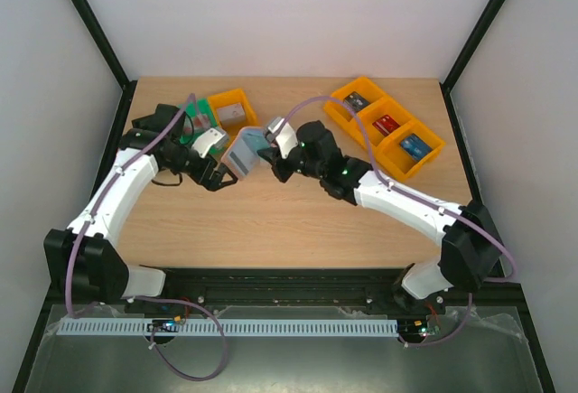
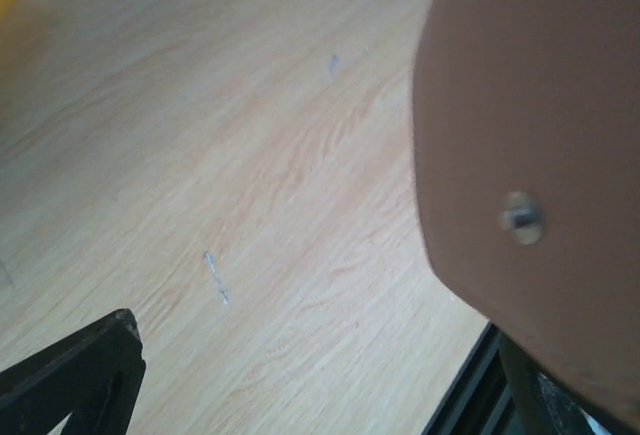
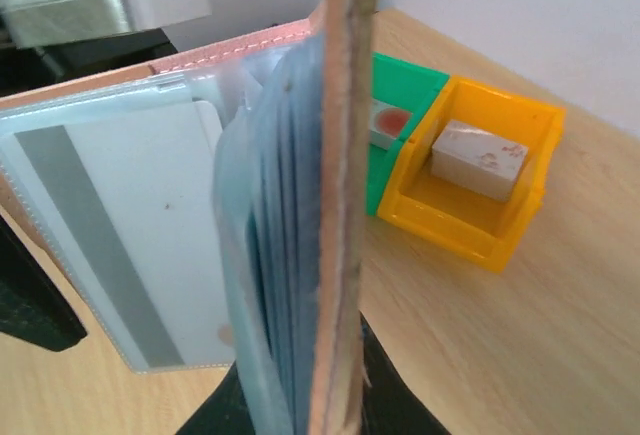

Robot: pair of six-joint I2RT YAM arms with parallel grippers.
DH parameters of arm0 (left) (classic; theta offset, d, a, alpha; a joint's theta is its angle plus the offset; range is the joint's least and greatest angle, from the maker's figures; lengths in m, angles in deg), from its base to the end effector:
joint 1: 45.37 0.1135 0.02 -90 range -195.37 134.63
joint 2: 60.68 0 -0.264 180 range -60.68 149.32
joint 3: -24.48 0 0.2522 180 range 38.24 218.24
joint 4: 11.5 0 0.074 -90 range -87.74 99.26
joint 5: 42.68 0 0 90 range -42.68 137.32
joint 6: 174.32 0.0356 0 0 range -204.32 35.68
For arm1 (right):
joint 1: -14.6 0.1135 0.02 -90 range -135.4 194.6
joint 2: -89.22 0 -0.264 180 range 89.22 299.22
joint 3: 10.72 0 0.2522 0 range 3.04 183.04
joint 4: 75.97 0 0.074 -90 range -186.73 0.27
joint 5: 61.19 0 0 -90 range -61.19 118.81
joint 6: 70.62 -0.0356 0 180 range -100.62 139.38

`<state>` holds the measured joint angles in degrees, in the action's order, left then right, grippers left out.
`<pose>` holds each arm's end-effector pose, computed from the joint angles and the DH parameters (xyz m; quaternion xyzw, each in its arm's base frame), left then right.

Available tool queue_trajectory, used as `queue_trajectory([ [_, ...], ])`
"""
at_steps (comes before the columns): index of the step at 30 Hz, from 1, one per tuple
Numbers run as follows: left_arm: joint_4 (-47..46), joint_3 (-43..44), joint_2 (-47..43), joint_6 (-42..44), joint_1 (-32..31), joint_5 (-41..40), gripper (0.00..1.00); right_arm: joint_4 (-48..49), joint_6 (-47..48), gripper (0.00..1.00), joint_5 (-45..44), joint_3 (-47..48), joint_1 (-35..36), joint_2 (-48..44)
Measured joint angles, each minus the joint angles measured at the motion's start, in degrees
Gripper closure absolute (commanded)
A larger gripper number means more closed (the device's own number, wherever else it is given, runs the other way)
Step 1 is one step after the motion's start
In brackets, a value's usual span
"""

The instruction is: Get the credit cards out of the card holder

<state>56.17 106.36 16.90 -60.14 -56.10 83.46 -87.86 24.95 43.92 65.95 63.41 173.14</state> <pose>0.2523 -0.0692 0.2984 0.3456 0.8611 -0.2741 0.2528 0.2200 0.2654 0.3087 -0.4369 0.6837 0.3113 0.4948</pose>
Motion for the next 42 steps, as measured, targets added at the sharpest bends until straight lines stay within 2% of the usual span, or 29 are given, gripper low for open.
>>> queue_trajectory([
  [5,-3.54,0.02,-1.55,-0.81,1.05,2.71,0.01,-1.92,-9.70,0.98,7.17,2.16,-3.13,0.07],
  [15,-10.56,0.39,-4.46,-3.69,0.90,11.34,0.01,-2.54,-20.85,0.98,12.92,6.03,-3.34,2.45],
  [24,-10.34,0.90,-5.44,-1.03,0.90,14.45,0.01,-5.16,-24.46,0.99,9.55,8.37,-3.34,2.95],
  [30,-13.84,0.98,-5.57,-4.46,0.87,12.90,0.02,-6.45,-25.79,0.99,7.02,9.94,-3.37,3.87],
  [33,-16.15,1.05,-5.44,-6.34,1.01,10.62,0.33,-6.54,-25.33,0.99,7.98,9.92,-3.39,3.85],
  [37,-17.97,1.05,-5.35,-8.07,2.80,10.23,0.63,-6.49,-23.71,0.98,11.85,9.77,-3.41,3.82],
  [39,-18.29,0.98,-5.35,-7.65,3.58,11.69,0.91,-6.23,-22.88,0.98,14.53,9.53,-3.41,3.80],
  [40,-18.12,0.90,-5.38,-7.45,3.89,12.81,0.97,-6.10,-22.64,0.97,15.69,9.42,-3.43,3.80],
  [42,-17.07,0.70,-5.49,-6.78,3.93,15.43,0.98,-5.64,-22.43,0.86,17.75,8.96,-3.63,3.80],
])
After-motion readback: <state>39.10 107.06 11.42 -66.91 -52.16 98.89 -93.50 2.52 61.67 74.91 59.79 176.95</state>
